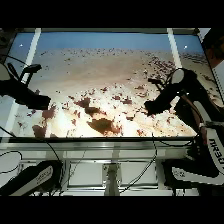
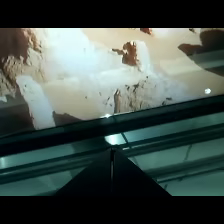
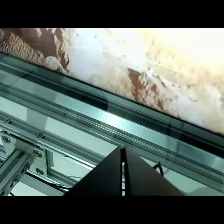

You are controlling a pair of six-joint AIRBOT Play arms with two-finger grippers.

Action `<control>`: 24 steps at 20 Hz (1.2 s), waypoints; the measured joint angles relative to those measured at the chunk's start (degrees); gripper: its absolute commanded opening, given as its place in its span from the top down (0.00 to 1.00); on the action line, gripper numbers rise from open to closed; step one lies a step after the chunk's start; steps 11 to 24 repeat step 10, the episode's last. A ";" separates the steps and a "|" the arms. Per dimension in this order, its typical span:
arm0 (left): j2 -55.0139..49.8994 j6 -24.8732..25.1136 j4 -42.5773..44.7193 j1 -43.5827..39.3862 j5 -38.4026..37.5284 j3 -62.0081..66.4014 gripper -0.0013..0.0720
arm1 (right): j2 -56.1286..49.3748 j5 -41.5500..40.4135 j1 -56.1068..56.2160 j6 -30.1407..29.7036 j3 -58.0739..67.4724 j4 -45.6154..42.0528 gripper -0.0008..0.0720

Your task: Fold the clothes and pants, and hang the long-sleeved shirts on hangers.

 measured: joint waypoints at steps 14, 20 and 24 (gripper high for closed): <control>2.51 -0.87 -0.11 -0.02 -3.76 -1.18 0.97 | 0.00 -1.57 8.76 -0.02 2.62 0.04 0.97; 2.51 -0.87 -0.11 -0.02 -3.76 -1.18 0.97 | 0.00 -1.57 8.76 -0.02 2.62 0.04 0.97; 2.51 -0.87 -0.11 -0.02 -3.76 -1.18 0.97 | 0.00 -1.57 8.76 -0.02 2.62 0.04 0.97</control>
